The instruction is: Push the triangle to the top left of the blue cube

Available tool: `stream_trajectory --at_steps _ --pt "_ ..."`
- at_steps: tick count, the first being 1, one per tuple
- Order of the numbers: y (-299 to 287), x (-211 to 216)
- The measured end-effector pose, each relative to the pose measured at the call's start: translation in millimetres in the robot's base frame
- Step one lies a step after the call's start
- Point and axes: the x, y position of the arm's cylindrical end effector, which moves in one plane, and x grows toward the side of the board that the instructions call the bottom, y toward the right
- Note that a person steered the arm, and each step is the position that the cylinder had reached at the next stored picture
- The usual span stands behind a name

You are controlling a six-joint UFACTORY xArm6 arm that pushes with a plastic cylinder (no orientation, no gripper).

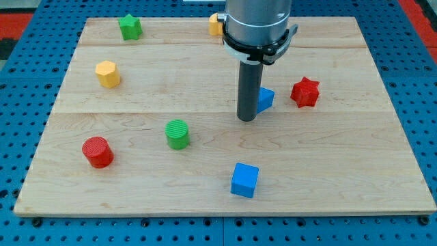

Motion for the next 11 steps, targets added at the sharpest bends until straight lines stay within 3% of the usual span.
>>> stream_trajectory --at_steps 2,3,4,5,6,7,8,9,10,11 --pt "21 12" --pt "96 5" --pt "89 -45" --pt "15 -54" --pt "-11 4" --pt "-9 26" --pt "37 13" --pt "38 41" --pt "0 43" --pt "-2 43"
